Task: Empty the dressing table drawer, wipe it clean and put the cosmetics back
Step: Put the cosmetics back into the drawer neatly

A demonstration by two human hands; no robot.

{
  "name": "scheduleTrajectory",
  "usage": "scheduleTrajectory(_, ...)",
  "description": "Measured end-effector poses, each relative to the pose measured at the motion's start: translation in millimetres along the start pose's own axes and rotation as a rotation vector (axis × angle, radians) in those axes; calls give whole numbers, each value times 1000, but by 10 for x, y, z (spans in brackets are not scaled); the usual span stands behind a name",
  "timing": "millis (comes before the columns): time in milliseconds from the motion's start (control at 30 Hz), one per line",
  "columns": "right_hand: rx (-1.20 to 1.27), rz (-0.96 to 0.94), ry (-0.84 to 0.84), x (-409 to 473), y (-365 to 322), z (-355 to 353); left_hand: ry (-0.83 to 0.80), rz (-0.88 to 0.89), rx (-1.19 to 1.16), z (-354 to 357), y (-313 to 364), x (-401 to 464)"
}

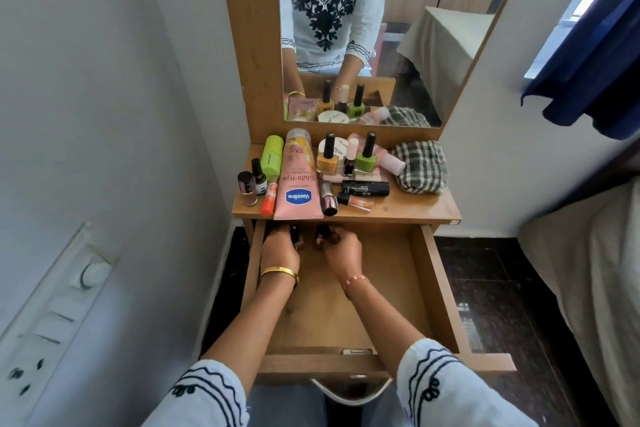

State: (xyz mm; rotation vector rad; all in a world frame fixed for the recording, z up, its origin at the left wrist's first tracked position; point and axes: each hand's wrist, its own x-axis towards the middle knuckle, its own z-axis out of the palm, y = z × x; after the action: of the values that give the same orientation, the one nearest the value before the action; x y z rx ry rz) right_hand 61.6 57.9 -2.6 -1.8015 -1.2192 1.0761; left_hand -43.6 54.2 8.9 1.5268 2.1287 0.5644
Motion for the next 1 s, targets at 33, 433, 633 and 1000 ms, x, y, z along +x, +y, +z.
scheduleTrajectory(33, -4, -11, 3, 21, -8, 21, 7, -19, -18, 14, 4, 20)
scheduleTrajectory(433, -80, -101, -53, 120, -33, 268, 31, -111, -20, 69, 1, 115)
scheduleTrajectory(633, -92, -97, -62, 123, -37, 284, 14, -113, -11, 45, 13, 89)
scheduleTrajectory(1000, -92, -142, -56, 105, -26, 378, 76, -89, -61, -127, 4, -62)
